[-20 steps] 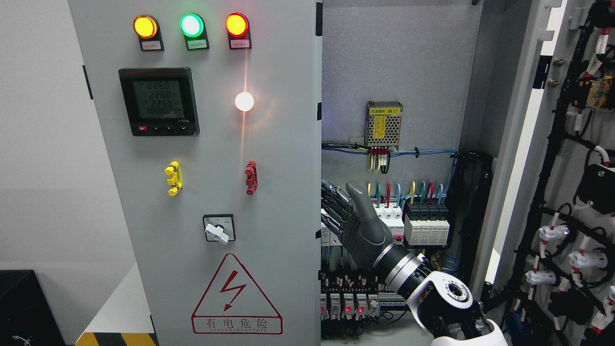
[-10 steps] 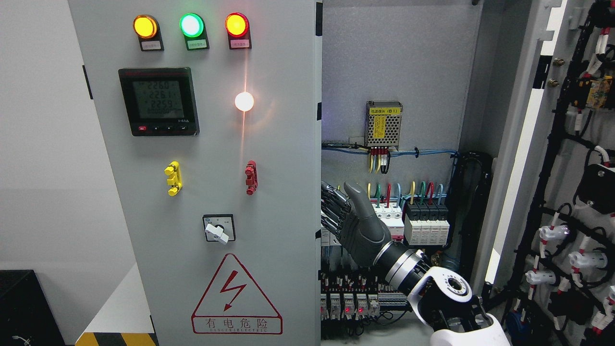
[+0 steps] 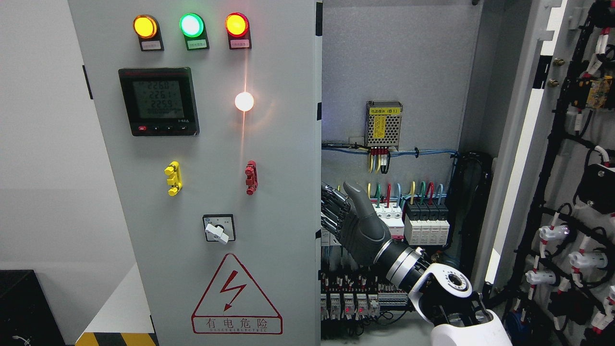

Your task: Open door with both hands

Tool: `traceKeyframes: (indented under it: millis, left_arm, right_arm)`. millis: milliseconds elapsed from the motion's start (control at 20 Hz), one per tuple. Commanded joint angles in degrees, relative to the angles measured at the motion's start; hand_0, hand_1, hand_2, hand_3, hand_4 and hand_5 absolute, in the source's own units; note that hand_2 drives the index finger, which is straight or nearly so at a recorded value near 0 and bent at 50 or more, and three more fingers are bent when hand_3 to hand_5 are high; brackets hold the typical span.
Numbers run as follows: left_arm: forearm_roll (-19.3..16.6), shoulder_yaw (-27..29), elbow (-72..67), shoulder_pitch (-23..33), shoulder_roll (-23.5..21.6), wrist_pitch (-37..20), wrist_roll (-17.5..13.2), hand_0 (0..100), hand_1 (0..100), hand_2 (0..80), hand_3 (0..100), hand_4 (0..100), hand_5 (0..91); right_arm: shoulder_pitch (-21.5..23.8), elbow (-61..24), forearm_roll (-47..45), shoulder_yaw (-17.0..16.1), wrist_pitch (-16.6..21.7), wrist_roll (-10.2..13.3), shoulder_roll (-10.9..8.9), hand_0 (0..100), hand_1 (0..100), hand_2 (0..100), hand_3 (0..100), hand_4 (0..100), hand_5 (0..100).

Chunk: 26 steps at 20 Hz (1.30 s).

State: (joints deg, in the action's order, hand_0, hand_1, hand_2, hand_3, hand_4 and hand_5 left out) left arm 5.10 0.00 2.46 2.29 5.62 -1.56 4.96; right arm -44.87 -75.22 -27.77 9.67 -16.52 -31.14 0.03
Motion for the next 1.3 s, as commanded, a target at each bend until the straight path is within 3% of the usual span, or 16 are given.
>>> traceKeyframes:
  millis: [0, 200, 400, 651, 1251]
  left_arm:
    - [0.00, -1.85, 0.00, 0.00, 0.00, -0.02, -0.04, 0, 0, 0.0, 0, 0, 0.0]
    - [0.00, -1.85, 0.00, 0.00, 0.00, -0.02, -0.04, 0, 0, 0.0, 0, 0, 0.0]
    - [0.00, -1.85, 0.00, 0.00, 0.00, -0.02, -0.04, 0, 0, 0.0, 0, 0, 0.0]
    - [0.00, -1.85, 0.00, 0.00, 0.00, -0.02, -0.04, 0, 0, 0.0, 0, 0, 0.0]
    - [0.00, -1.85, 0.00, 0.00, 0.00, -0.02, -0.04, 0, 0, 0.0, 0, 0, 0.0]
  right_arm:
    - [-0.83, 1.92, -0.09, -0.88, 0.00, -0.68, -0.65, 19, 0, 0, 0, 0, 0]
    - [-1.01, 1.92, -0.35, -0.88, 0.00, -1.64, -0.65, 19, 0, 0, 0, 0, 0]
    - [-1.27, 1.57, -4.66, -0.88, -0.17, -1.56, -0.82, 19, 0, 0, 0, 0, 0]
    - [-1.36, 1.30, -4.84, -0.71, -0.09, -1.65, -1.88, 19, 0, 0, 0, 0, 0]
    - [-1.27, 1.04, -4.84, -0.53, -0.17, -1.73, -2.23, 19, 0, 0, 0, 0, 0]
